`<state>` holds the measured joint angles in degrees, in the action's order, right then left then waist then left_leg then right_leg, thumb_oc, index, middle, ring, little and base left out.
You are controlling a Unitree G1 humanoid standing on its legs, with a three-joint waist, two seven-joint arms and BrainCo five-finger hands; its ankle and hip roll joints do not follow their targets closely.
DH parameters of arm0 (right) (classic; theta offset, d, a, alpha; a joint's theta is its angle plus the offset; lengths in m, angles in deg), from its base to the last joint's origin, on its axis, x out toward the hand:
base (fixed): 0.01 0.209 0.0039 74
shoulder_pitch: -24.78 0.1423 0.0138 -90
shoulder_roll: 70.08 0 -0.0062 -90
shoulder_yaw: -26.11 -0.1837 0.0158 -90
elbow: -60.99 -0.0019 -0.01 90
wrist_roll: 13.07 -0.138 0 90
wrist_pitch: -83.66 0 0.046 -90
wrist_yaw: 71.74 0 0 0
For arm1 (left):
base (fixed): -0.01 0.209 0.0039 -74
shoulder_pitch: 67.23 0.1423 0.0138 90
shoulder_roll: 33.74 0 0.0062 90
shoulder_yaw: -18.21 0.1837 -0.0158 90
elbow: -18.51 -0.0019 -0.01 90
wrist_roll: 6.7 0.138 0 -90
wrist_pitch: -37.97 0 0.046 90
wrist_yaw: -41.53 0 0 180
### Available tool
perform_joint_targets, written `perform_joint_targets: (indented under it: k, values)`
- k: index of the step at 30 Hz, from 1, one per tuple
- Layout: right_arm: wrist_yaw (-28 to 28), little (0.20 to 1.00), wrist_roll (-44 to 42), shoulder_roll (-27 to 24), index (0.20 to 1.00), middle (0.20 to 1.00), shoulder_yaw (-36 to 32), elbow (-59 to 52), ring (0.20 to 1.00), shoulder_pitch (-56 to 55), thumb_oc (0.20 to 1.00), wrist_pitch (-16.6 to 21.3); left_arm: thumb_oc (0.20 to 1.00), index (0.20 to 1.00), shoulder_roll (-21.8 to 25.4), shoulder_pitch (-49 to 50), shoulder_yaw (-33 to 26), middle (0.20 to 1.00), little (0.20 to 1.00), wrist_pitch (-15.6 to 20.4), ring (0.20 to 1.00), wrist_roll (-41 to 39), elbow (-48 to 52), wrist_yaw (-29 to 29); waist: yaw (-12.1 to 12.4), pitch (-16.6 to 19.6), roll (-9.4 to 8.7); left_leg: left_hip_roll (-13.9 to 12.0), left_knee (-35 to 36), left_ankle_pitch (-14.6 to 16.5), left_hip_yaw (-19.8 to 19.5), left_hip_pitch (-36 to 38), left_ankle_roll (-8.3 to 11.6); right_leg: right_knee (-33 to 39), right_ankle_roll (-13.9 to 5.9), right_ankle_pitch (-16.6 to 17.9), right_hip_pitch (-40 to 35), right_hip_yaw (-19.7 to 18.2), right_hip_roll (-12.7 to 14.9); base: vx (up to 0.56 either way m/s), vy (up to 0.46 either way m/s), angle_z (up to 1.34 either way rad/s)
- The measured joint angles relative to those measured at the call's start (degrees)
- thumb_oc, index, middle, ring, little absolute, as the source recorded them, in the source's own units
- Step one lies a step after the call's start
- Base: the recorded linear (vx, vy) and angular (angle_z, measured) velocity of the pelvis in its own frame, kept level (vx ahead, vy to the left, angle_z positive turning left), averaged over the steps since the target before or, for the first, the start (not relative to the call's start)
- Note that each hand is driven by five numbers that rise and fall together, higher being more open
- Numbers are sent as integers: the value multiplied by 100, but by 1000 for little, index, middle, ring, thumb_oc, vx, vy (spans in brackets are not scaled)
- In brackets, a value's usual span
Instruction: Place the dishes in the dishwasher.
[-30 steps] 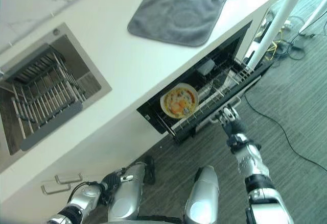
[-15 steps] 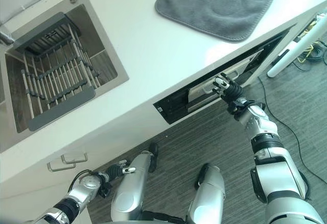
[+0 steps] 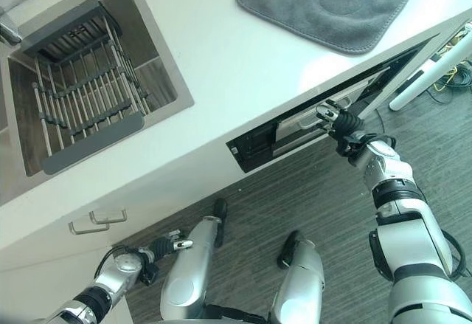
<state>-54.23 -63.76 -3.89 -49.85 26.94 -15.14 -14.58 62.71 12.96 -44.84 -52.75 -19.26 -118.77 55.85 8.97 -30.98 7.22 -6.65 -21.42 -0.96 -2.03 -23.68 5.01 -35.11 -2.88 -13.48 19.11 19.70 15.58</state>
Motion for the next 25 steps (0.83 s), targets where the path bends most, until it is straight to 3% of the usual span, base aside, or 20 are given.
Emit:
perform_joint_targets:
  k: [2, 5, 8, 10, 13, 15, 16, 18, 22, 25]
  values:
    - [-64, 1000, -11, 228, 1000, 1000, -124, -5, 1000, -66, 1000, 16, 1000, 1000, -42, 8, -78, 1000, 1000, -83, 1000, -142, -136, 79, -8, 4, -14, -78, 698, -341, 62, 352, 8, 529, 3, 272, -228, 41, -169, -72, -22, -9]
    - [-61, 1000, -5, 669, 1000, 1000, -168, -41, 1000, -322, 1000, 8, 1000, 1000, -200, 12, -397, 1000, 1000, -167, 1000, -551, -498, 190, -22, 15, -39, -170, 1148, -525, 118, 726, 42, 1015, -46, 486, -586, 103, -330, -54, -64, -5]
    - [77, 1000, 435, 1442, 1000, 1000, -323, -404, 1000, -2009, 1000, 131, 1000, 1000, -285, 89, -966, 1000, 1000, -140, 1000, -657, -529, 391, 29, 67, -189, -226, 1854, -761, 164, 1308, 39, 1638, -174, 666, -1171, 264, -440, -70, -103, 11]
    - [53, 1000, 680, 1639, 1000, 1000, -363, -230, 1000, -2616, 1000, 276, 1000, 1000, -343, 82, -1078, 1000, 1000, -119, 1000, -658, -732, 397, -44, 188, -241, -287, 2059, -860, 270, 1422, 77, 2058, -206, 903, -1357, 278, -536, -60, -47, -11]
    - [-21, 1000, 995, 1649, 1000, 1000, -348, -45, 1000, -3018, 1000, 325, 1000, 1000, -356, 127, -1138, 1000, 1000, -131, 1000, -658, -859, 403, -246, 345, -343, -245, 2196, -865, 368, 1507, 64, 2597, -276, 1172, -1564, 244, -623, -46, -43, -13]
    - [-81, 1000, 1205, 1649, 1000, 1000, -403, -15, 1000, -3377, 1000, 623, 1000, 1000, -395, 178, -1182, 1000, 1000, -134, 1000, -656, -892, 458, -348, 534, -399, -235, 2339, -885, 446, 1662, 38, 2903, -321, 1307, -1729, 179, -636, -31, -75, -20]
    - [-100, 1000, 1317, 1725, 1000, 1000, -534, -18, 1000, -3815, 1000, 928, 1000, 1000, -435, 432, -1248, 1000, 1000, -78, 1000, -655, -869, 518, -388, 840, -455, -206, 2488, -864, 592, 1884, 14, 3213, -361, 1409, -1944, 118, -649, 9, -81, -27]
    - [-110, 1000, 1440, 1816, 1000, 1000, -644, 34, 1000, -4194, 1000, 1130, 1000, 1000, -467, 678, -1357, 1000, 1000, -76, 1000, -654, -886, 548, -574, 1123, -510, -203, 2638, -855, 689, 2104, 10, 3431, -382, 1451, -2148, 46, -686, 8, -78, -28]
    - [-136, 1000, 1579, 1909, 1000, 1000, -671, 123, 1000, -4813, 1000, 1288, 1000, 1000, -487, 773, -1343, 1000, 1000, -84, 1000, -591, -875, 581, -839, 1626, -539, -243, 2638, -775, 818, 2232, 9, 3579, -373, 1483, -2256, -55, -731, 2, -27, -16]
    - [-200, 1000, 1579, 1950, 1000, 1000, -830, 289, 1000, -4967, 1000, 1292, 1000, 1000, -536, 802, -1336, 1000, 1000, -79, 1000, -504, -887, 576, -988, 1774, -505, -238, 2658, -650, 1043, 2457, -26, 3723, -374, 1563, -2395, -277, -729, 61, 3, -36]
